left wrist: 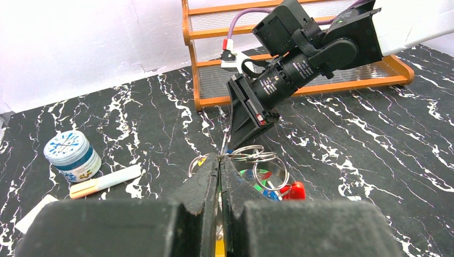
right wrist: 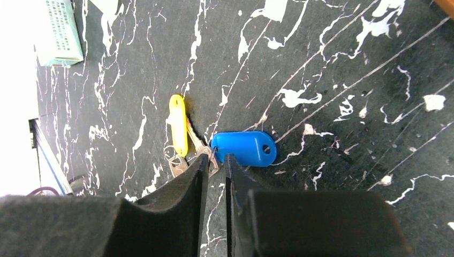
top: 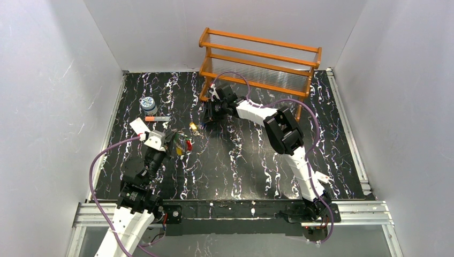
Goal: Put the keys on the keyring
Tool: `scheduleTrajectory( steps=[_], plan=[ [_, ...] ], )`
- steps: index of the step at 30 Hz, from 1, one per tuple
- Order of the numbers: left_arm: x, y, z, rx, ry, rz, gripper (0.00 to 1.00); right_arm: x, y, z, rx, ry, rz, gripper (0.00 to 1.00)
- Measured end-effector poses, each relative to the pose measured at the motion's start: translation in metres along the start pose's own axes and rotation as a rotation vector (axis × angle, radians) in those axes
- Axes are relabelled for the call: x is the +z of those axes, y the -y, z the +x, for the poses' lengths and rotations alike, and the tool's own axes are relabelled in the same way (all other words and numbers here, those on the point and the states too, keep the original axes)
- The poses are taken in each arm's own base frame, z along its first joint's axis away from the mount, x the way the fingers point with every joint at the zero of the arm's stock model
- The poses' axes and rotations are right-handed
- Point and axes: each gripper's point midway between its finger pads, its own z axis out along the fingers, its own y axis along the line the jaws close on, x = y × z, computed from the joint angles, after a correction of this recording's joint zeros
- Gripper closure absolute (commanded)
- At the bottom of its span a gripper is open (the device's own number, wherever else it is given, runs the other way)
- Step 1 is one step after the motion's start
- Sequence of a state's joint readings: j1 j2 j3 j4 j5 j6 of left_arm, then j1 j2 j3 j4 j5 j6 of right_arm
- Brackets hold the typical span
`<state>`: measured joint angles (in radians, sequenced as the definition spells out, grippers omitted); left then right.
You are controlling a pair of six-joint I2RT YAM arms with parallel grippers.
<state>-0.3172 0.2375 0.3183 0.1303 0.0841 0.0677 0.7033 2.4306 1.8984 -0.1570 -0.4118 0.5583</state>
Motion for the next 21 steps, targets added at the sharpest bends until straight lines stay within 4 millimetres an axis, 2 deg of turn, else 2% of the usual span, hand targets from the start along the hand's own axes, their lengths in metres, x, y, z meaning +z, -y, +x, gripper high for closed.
scheduleTrajectory(
  steps=[7, 10, 13, 21],
  plan=[
    [0.0001, 0.0001, 0.0002, 0.000, -0.001, 0.000, 1.00, 0.0015, -0.0039, 0.0029, -0.004, -0.007, -0.003, 0.75],
    [0.0003, 0.0001, 0.0006, 0.000, -0.003, 0.001, 1.00, 0.0022, -0.0056, 0.0046, -0.008, -0.012, -0.003, 0.83],
    [0.0007, 0.0002, 0.0016, 0.000, -0.006, 0.001, 1.00, 0.0045, -0.0052, 0.0062, -0.010, -0.019, 0.000, 0.97],
    [0.0028, 0.0015, 0.0070, 0.002, -0.028, 0.010, 1.00, 0.0053, -0.0021, 0.0094, -0.030, -0.024, 0.007, 0.99]
  ],
)
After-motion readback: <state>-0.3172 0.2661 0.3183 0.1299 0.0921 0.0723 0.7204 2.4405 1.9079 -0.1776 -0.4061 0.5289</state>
